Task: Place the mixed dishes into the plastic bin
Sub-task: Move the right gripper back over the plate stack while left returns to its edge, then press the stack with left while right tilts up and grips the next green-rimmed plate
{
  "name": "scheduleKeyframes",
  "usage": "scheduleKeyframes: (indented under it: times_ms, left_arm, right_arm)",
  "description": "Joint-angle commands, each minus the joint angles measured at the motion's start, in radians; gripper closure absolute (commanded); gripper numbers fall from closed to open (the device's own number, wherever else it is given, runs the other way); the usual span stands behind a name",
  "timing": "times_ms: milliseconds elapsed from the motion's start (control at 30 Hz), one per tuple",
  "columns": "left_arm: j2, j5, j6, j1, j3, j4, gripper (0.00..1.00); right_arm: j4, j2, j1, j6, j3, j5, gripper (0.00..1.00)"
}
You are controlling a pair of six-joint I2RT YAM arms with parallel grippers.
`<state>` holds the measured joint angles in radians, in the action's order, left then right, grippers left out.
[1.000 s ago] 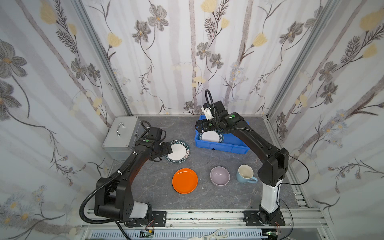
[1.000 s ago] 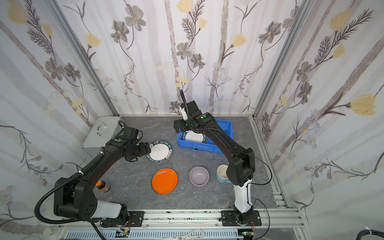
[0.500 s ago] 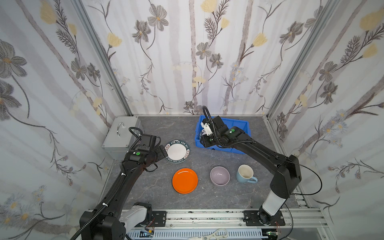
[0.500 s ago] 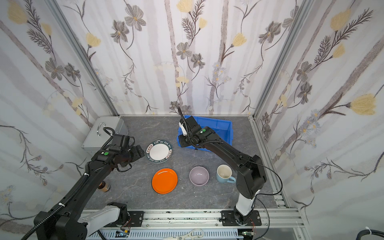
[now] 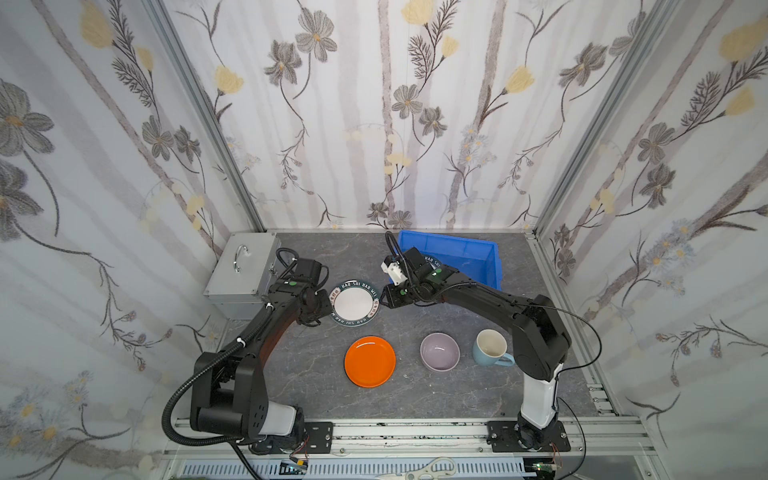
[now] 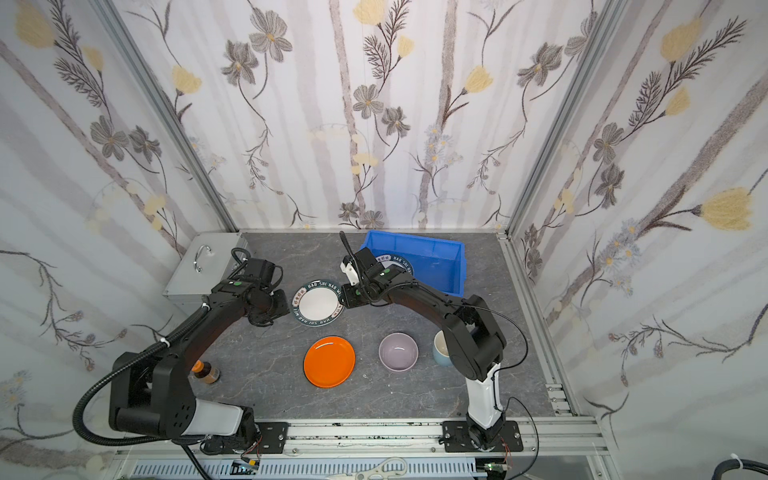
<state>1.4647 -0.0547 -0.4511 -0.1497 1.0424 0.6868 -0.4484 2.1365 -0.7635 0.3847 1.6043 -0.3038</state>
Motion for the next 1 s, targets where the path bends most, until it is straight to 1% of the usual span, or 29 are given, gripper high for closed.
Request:
scheduleKeyframes:
  times_ms: [0, 133, 300, 667, 900, 967]
  left_arm:
    - [0.065, -0.014, 0.060, 0.018, 0.033, -0.044, 0.56]
    - [0.130, -0.039, 0.075, 0.039, 0.043, -0.092, 0.61]
    - [0.228, -0.074, 0.078, 0.047, 0.086, -0.126, 0.65]
    - [0.338, -0.100, 0.079, 0.045, 0.145, -0.135, 0.82]
    - [0.349, -0.091, 0.084, 0.045, 0.141, -0.130, 0.88]
    - [0.355, -0.088, 0.087, 0.046, 0.145, -0.129, 0.90]
  right_arm:
    - [-0.015, 0.085, -0.010, 0.025, 0.114, -0.009, 0.63]
    - [-0.056, 0.166, -0.010, 0.034, 0.209, 0.020, 0.64]
    - [-0.106, 0.237, -0.008, 0.030, 0.278, 0.057, 0.65]
    - [-0.148, 0.290, 0.006, 0.034, 0.310, 0.091, 0.63]
    - [-0.159, 0.307, 0.016, 0.030, 0.310, 0.095, 0.64]
    - [-0.159, 0.316, 0.021, 0.030, 0.314, 0.090, 0.65]
